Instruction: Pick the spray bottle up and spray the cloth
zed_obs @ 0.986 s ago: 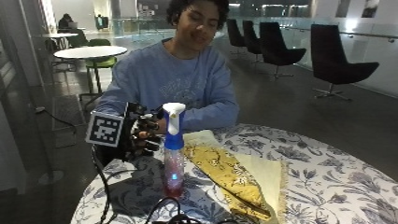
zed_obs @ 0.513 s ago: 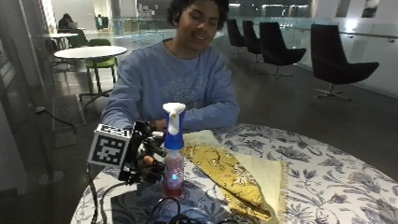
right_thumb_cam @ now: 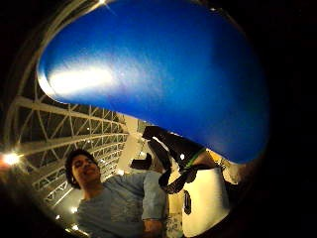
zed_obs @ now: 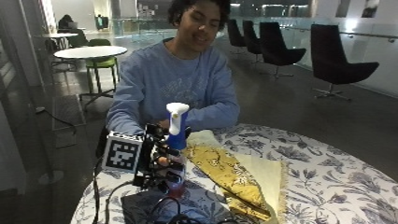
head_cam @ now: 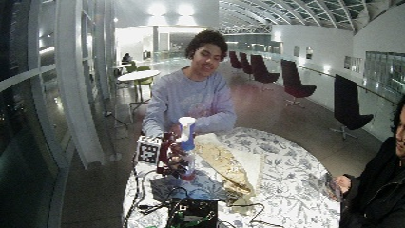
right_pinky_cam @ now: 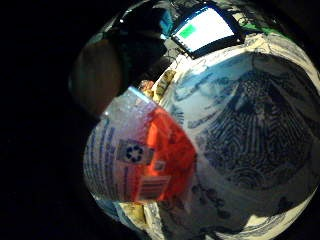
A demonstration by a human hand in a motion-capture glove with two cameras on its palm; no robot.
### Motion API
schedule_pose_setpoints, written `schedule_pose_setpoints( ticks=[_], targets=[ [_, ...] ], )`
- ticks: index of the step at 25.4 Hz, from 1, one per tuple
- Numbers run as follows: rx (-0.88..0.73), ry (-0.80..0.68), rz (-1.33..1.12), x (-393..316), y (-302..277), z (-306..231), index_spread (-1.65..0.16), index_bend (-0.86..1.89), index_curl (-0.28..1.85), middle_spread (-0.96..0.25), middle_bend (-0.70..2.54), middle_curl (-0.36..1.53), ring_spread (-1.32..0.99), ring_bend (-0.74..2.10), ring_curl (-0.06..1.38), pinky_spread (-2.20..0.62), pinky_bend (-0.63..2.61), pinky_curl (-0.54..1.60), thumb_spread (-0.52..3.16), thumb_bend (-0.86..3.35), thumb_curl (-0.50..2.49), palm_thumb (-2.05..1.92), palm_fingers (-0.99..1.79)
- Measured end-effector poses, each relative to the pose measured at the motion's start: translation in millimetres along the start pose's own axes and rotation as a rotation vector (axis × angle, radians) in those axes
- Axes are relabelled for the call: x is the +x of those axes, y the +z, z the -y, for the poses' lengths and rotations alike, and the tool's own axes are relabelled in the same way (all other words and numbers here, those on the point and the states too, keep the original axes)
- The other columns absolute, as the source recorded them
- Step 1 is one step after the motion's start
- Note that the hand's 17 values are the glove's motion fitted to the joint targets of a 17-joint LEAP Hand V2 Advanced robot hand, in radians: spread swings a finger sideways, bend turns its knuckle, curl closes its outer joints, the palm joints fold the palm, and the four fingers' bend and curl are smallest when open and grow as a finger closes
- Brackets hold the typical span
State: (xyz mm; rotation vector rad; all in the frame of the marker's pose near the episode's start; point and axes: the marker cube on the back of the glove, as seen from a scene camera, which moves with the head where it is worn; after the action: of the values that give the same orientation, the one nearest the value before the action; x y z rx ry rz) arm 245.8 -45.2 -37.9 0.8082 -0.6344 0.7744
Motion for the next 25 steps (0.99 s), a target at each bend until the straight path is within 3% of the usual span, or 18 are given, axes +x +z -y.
schedule_pose_setpoints(
  ticks=[3, 7, 12, 19, 25],
  targets=[
    [0.047, -0.008, -0.013, -1, 5, 1, -0.34, 0.14, 0.25, -0.03, 0.33, 0.39, 0.05, 0.4, 0.33, 0.28, 0.23, 0.3, 0.93, -0.01, 0.29, 0.57, 0.58],
    [0.025, -0.023, -0.015, 0, 3, 2, -0.3, 0.17, 0.27, -0.07, 0.37, 0.41, -0.01, 0.52, 0.35, 0.29, 0.15, 0.26, 0.92, 0.12, 0.37, 0.83, 0.86],
    [-0.012, -0.011, -0.013, -3, -1, 5, -0.28, 0.17, 0.31, -0.1, 0.36, 0.43, -0.05, 0.56, 0.38, 0.29, 0.17, 0.27, 0.81, 0.11, 0.43, 0.91, 0.9],
    [-0.272, 0.03, 0.012, -28, -3, -3, -0.27, 0.16, 0.34, -0.09, 0.35, 0.45, -0.06, 0.52, 0.39, 0.28, 0.18, 0.29, 0.72, 0.05, 0.48, 0.93, 0.96],
    [-0.513, 0.156, 0.176, -53, 5, -27, -0.25, 0.15, 0.35, -0.09, 0.33, 0.45, -0.08, 0.52, 0.4, 0.28, 0.17, 0.29, 0.7, 0.0, 0.52, 0.94, 0.99]
  ],
)
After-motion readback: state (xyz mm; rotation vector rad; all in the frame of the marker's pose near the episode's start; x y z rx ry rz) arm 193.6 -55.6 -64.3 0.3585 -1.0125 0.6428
